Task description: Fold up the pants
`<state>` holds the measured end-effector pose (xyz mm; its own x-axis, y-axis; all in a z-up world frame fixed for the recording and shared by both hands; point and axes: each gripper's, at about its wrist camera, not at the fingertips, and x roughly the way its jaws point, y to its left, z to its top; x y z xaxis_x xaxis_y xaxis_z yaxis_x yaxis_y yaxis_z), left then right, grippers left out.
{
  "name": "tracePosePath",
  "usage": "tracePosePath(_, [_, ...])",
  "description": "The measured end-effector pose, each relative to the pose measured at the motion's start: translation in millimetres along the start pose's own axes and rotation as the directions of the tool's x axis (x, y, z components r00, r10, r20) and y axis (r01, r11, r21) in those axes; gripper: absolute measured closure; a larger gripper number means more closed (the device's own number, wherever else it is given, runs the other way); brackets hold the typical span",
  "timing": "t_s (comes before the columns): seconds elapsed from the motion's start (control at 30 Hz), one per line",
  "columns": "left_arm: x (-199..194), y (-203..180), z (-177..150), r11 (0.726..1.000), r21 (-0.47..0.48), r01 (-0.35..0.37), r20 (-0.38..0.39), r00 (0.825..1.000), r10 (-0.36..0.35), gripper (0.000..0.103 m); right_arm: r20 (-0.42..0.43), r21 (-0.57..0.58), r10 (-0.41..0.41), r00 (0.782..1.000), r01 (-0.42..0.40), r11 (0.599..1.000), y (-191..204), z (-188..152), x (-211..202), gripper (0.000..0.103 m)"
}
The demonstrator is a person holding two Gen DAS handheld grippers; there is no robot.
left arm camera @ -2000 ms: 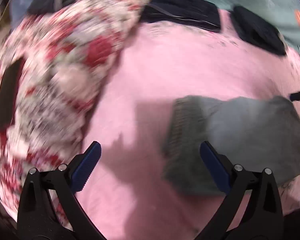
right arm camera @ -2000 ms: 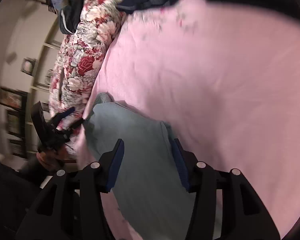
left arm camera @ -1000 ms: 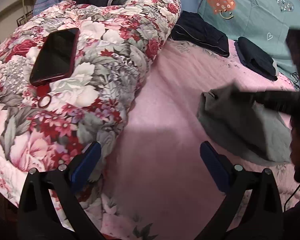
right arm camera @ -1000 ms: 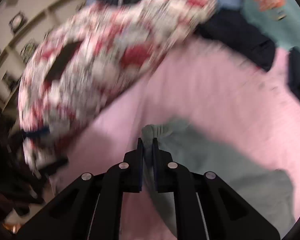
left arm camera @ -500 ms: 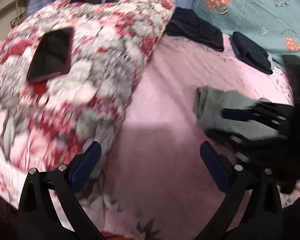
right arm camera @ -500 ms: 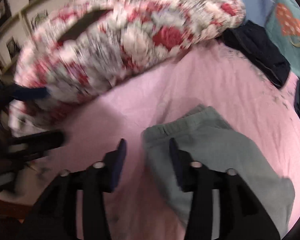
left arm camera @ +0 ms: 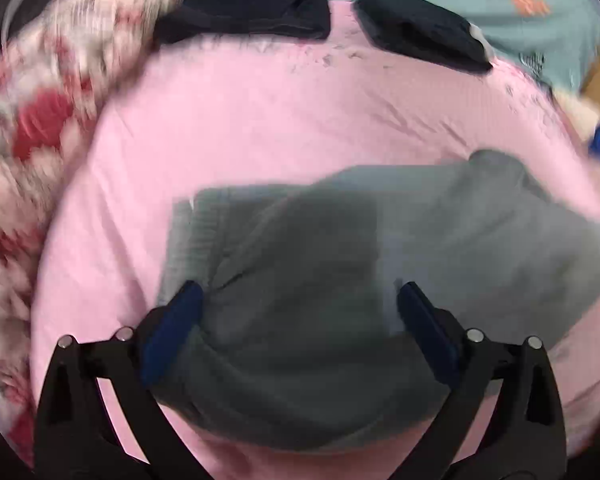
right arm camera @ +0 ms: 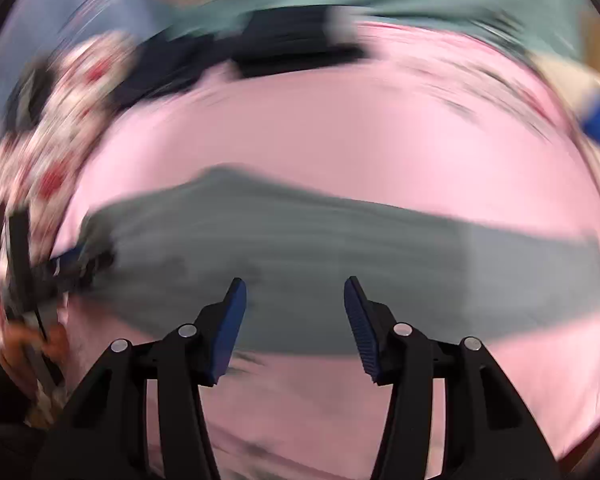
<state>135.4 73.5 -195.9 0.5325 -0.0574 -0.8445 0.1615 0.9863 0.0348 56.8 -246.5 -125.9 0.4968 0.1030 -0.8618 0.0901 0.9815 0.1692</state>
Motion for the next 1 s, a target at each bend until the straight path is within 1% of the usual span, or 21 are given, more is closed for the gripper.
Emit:
tracePosePath(0.07, [-13, -22, 1, 0.988, 0.108, -0.112, 0.029, 0.994, 0.11, 0.003, 0.04, 0.122, -0.06, 0.997, 0.054, 0.991, -59, -8, -21, 0.051])
tracePosePath(0.1, [-20, -30, 4, 0.986, 0.121, -0.117, 0.037, 0.993, 0.113, 0.003, 0.054, 0.159, -0.077, 0.996, 0.067, 0.985, -79, -11, -28, 0.051])
tracePosePath(0.13, [-29, -39, 9, 0.987, 0.121, -0.109, 0.05, 0.993, 0.104, 0.003, 0.072, 0.208, -0.104, 0.992, 0.087, 0.974, -107, -15, -37, 0.051])
tracePosePath(0.17, [-39, -51, 14, 0.99, 0.111, -0.088, 0.068, 0.994, 0.081, 0.003, 0.084, 0.235, -0.123, 0.989, 0.1, 0.967, -124, -16, -42, 0.051])
tracePosePath(0.2, [-46, -61, 19, 0.993, 0.103, -0.063, 0.079, 0.995, 0.055, 0.003, 0.109, 0.282, -0.144, 0.984, 0.108, 0.953, -151, -19, -49, 0.051])
tracePosePath(0.23, [-50, -77, 26, 0.995, 0.095, -0.014, 0.082, 0.997, 0.006, 0.003, 0.128, 0.309, -0.148, 0.981, 0.102, 0.946, -167, -19, -52, 0.051])
tracePosePath(0.27, [-51, -98, 31, 0.994, 0.095, 0.058, 0.068, 0.996, -0.065, 0.003, 0.14, 0.327, -0.147, 0.979, 0.094, 0.94, -181, -20, -54, 0.051])
tracePosePath(0.3, [-51, -113, 33, 0.991, 0.098, 0.093, 0.053, 0.994, -0.098, 0.002, 0.148, 0.35, -0.148, 0.978, 0.088, 0.933, -200, -21, -54, 0.051])
tracePosePath(0.33, [-46, -129, 34, 0.988, 0.105, 0.111, 0.033, 0.993, -0.115, 0.002, 0.144, 0.377, -0.169, 0.975, 0.104, 0.92, -218, -22, -54, 0.051])
tracePosePath(0.37, [-34, -150, 31, 0.989, 0.116, 0.094, -0.007, 0.996, -0.093, 0.002, 0.146, 0.416, -0.178, 0.973, 0.103, 0.903, -237, -25, -56, 0.051])
tracePosePath(0.4, [-26, -160, 30, 0.99, 0.118, 0.072, -0.045, 0.997, -0.067, 0.003, 0.157, 0.454, -0.173, 0.972, 0.085, 0.887, -254, -28, -59, 0.051])
tracePosePath(0.43, [-22, -169, 29, 0.991, 0.108, 0.075, -0.072, 0.995, -0.068, 0.004, 0.165, 0.497, -0.173, 0.971, 0.07, 0.865, -272, -31, -63, 0.051])
tracePosePath(0.47, [-28, -178, 28, 0.992, 0.08, 0.103, -0.068, 0.993, -0.097, 0.004, 0.172, 0.525, -0.183, 0.968, 0.067, 0.848, -290, -35, -65, 0.051])
tracePosePath(0.5, [-34, -183, 29, 0.991, 0.072, 0.112, -0.056, 0.993, -0.108, 0.004, 0.178, 0.534, -0.197, 0.964, 0.073, 0.842, -301, -37, -66, 0.051])
tracePosePath(0.53, [-40, -190, 30, 0.99, 0.079, 0.116, -0.046, 0.993, -0.113, 0.003, 0.18, 0.533, -0.212, 0.961, 0.087, 0.842, -315, -38, -66, 0.051])
tracePosePath(0.57, [-48, -200, 33, 0.988, 0.106, 0.113, -0.031, 0.993, -0.11, 0.003, 0.168, 0.521, -0.209, 0.963, 0.094, 0.849, -326, -38, -63, 0.051])
tracePosePath(0.67, [-60, -216, 38, 0.983, 0.149, 0.106, -0.02, 0.994, -0.104, 0.003, 0.117, 0.492, -0.152, 0.981, 0.076, 0.867, -346, -37, -45, 0.051])
tracePosePath(0.77, [-65, -228, 44, 0.987, 0.123, 0.102, -0.022, 0.995, -0.1, 0.003, 0.062, 0.437, -0.113, 0.992, 0.075, 0.896, -352, -36, -25, 0.051])
tracePosePath(0.83, [-65, -236, 49, 0.989, 0.108, 0.104, -0.024, 0.995, -0.102, 0.003, 0.055, 0.424, -0.086, 0.995, 0.054, 0.904, -353, -38, -18, 0.051])
tracePosePath(0.9, [-69, -242, 48, 0.989, 0.118, 0.092, -0.02, 0.996, -0.09, 0.003, 0.064, 0.407, -0.083, 0.994, 0.05, 0.912, -353, -38, -16, 0.051])
tracePosePath(1.0, [-72, -250, 47, 0.988, 0.137, 0.077, -0.018, 0.997, -0.075, 0.003, 0.06, 0.368, -0.072, 0.996, 0.045, 0.929, -348, -35, -12, 0.057])
